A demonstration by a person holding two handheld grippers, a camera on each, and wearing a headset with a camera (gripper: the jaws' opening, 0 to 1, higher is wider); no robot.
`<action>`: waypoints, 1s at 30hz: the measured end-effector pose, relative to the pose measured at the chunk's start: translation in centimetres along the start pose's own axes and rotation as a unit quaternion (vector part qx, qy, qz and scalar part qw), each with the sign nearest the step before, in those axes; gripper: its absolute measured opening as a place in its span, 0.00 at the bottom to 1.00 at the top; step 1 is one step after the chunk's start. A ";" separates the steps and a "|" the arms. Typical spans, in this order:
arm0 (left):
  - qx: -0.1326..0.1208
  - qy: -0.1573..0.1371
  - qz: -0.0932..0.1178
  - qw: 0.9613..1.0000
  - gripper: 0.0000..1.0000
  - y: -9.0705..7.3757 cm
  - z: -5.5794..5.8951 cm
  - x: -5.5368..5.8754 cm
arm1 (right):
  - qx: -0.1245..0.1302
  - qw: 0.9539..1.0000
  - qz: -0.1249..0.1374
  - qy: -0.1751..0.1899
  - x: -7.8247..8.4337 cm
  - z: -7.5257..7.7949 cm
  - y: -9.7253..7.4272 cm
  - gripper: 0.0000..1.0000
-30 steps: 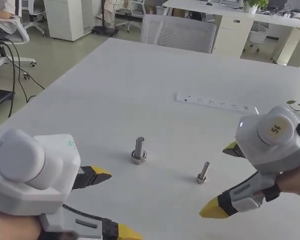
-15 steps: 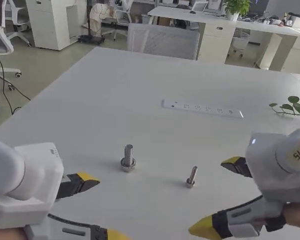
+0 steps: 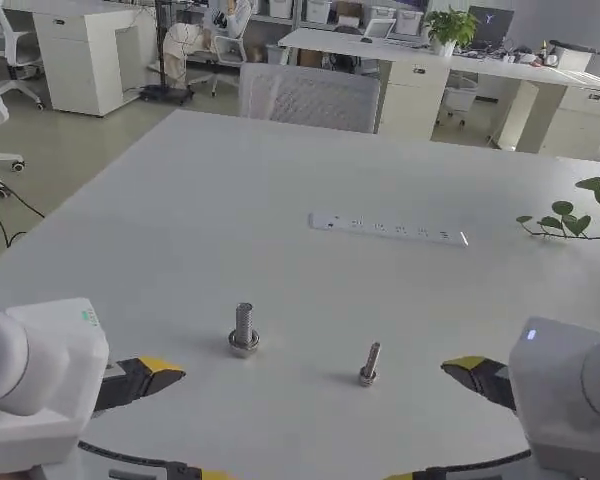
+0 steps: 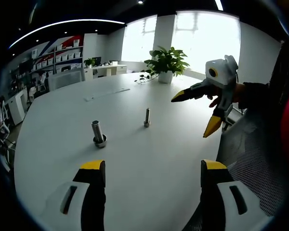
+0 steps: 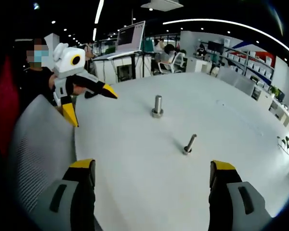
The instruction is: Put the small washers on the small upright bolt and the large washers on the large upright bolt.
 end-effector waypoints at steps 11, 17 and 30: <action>0.001 -0.007 0.003 1.000 0.83 -0.3 0.1 0.5 | 0.020 0.999 0.029 0.025 0.7 -0.3 0.2 1.00; 0.002 -0.016 0.011 1.000 0.83 -0.5 0.0 0.5 | 0.012 0.999 0.038 0.028 0.8 -0.6 0.5 1.00; -0.008 -0.023 0.018 1.000 0.83 -0.9 0.0 0.9 | 0.005 0.999 0.034 0.025 1.2 -1.3 0.8 1.00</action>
Point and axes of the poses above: the centre of the closed fingertips' face, and the gripper's own axes: y roughly forward along the fingers, z roughly to its right, x roughly out of its underside, the point moved 4 cm from there along -y, roughly backward along the fingers, and after that the axes turned 12 degrees about y, right-handed, at the moved point
